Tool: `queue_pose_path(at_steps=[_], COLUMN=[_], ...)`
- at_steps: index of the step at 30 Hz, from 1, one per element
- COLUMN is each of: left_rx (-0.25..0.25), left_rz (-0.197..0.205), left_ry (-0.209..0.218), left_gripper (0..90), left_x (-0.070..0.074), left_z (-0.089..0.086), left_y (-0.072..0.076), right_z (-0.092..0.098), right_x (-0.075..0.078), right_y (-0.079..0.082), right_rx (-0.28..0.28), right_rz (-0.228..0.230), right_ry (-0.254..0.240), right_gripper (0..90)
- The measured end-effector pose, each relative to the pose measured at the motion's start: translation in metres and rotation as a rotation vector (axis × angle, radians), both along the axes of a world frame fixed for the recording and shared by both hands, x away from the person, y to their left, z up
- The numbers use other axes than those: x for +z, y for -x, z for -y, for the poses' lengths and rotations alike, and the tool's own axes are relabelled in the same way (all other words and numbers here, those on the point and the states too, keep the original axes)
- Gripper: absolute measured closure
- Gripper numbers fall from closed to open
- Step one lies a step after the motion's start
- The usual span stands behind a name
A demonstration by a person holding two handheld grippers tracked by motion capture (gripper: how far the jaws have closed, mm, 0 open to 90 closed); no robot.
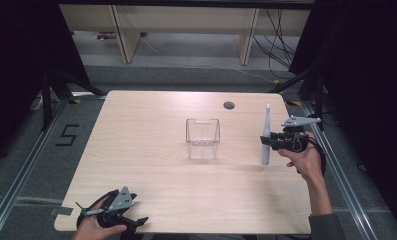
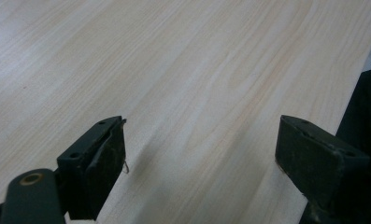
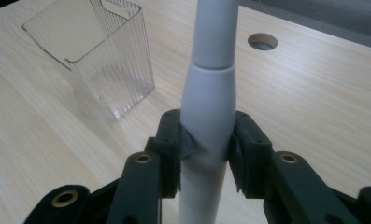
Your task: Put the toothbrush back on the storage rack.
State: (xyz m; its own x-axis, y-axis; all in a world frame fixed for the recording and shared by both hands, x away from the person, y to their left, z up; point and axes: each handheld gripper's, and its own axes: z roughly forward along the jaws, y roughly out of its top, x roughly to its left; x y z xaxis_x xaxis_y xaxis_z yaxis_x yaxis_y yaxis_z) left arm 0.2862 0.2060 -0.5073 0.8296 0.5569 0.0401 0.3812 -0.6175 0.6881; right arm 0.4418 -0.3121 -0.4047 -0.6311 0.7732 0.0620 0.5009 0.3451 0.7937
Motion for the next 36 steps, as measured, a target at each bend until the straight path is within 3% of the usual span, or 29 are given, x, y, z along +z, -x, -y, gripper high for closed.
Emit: queue_pose_path(at_steps=[3,4,8,11,13,14,15,17,23,25,27,28,31,35,36], left_rx=[0.005,0.009,0.006,0.007,0.009,0.006,0.003,-0.003,-0.004,-0.002,-0.01,-0.011,-0.009,-0.011,-0.005], left_rz=[-0.001,-0.006,0.002,-0.002,-0.003,-0.001,-0.001,0.004,0.003,0.003,-0.005,-0.002,-0.006,-0.003,0.002], left_ry=[0.001,0.0,0.003,-0.007,-0.005,-0.007,-0.009,-0.015,-0.024,-0.022,-0.03,-0.033,-0.026,-0.033,-0.016], left_gripper=[15.7,15.8,15.7,15.8,15.7,15.7,15.8,15.8,15.8,15.8,15.8,15.8,15.8,15.8,15.8], left_x=[0.0,-0.001,0.0,0.001,0.001,0.001,0.0,0.001,0.0,0.0,0.0,0.0,0.0,0.001,0.0], left_z=[0.0,0.0,0.0,0.0,0.0,0.0,0.0,0.0,-0.001,-0.001,-0.001,-0.001,-0.001,-0.001,0.0], left_y=[0.0,0.001,0.0,0.0,0.0,0.0,0.0,-0.001,-0.001,-0.001,-0.002,-0.002,-0.002,-0.002,-0.001], right_z=[-0.003,-0.002,-0.009,-0.013,-0.017,-0.018,-0.024,-0.027,-0.04,-0.042,-0.045,-0.048,-0.05,-0.055,-0.055], right_x=[0.001,0.001,0.002,0.003,0.005,0.006,0.007,0.009,0.013,0.013,0.014,0.014,0.015,0.016,0.016], right_y=[-0.001,-0.002,-0.001,-0.003,-0.002,-0.003,-0.002,-0.004,-0.008,-0.01,-0.012,-0.011,-0.013,-0.014,-0.014], right_rx=[-0.004,0.0,0.001,0.003,0.002,0.015,0.014,0.035,0.049,0.065,0.061,0.051,0.069,0.073,0.073], right_rz=[0.015,0.047,0.027,0.056,0.052,0.067,0.05,0.066,0.044,0.061,0.073,0.058,0.062,0.056,0.056], right_ry=[-0.024,-0.009,-0.029,-0.022,-0.026,-0.003,-0.022,-0.002,-0.014,-0.008,-0.004,-0.02,0.002,-0.012,-0.012], right_gripper=[67.3,67.3,67.3,67.3,67.3,67.3,67.3,67.3,67.3,67.3,67.3,67.3,67.3,67.3,67.3])
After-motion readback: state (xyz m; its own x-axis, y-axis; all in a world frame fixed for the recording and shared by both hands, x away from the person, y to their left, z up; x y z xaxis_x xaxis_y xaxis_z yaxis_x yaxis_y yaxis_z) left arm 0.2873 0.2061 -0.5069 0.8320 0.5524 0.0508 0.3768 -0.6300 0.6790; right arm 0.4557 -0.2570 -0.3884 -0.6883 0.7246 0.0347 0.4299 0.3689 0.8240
